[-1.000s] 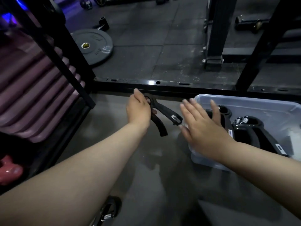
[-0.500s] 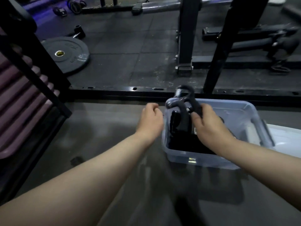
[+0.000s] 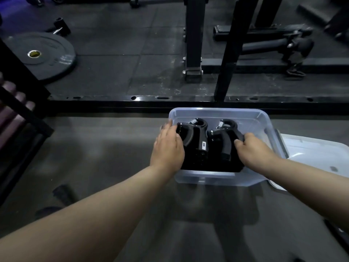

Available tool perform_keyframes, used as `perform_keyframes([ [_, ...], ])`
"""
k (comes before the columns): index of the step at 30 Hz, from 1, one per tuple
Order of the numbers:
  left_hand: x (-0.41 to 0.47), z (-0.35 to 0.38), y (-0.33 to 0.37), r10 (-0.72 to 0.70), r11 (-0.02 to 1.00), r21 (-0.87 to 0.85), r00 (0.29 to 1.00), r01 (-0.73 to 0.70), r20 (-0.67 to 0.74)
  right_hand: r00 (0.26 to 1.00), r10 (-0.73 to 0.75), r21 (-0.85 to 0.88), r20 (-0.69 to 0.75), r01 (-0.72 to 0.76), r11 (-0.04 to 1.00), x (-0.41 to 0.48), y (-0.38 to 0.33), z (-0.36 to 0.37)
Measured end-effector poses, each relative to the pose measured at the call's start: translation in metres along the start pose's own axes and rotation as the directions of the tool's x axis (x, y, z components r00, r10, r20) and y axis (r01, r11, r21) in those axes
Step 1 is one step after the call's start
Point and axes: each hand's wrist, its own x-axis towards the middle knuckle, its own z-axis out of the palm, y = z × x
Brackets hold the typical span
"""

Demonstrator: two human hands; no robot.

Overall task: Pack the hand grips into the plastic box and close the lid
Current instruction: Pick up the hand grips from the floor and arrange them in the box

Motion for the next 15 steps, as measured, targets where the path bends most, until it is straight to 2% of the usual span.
perform_keyframes([
  [4, -0.0006, -0.0012, 0.0002, -0.011, 1.000, -0.002, 1.000, 0.011, -0.009, 0.998, 0.037, -0.055, 0.052, -0.034, 0.998, 0.0031, 0.0048, 0.0037],
  [15, 0.0002, 0.0004, -0.0020, -0.013, 1.000, -0.010, 1.000, 0.013, -0.024, 0.996, -0.046, -0.106, 0.077, 0.054, 0.993, 0.0009, 0.0106, -0.0015],
])
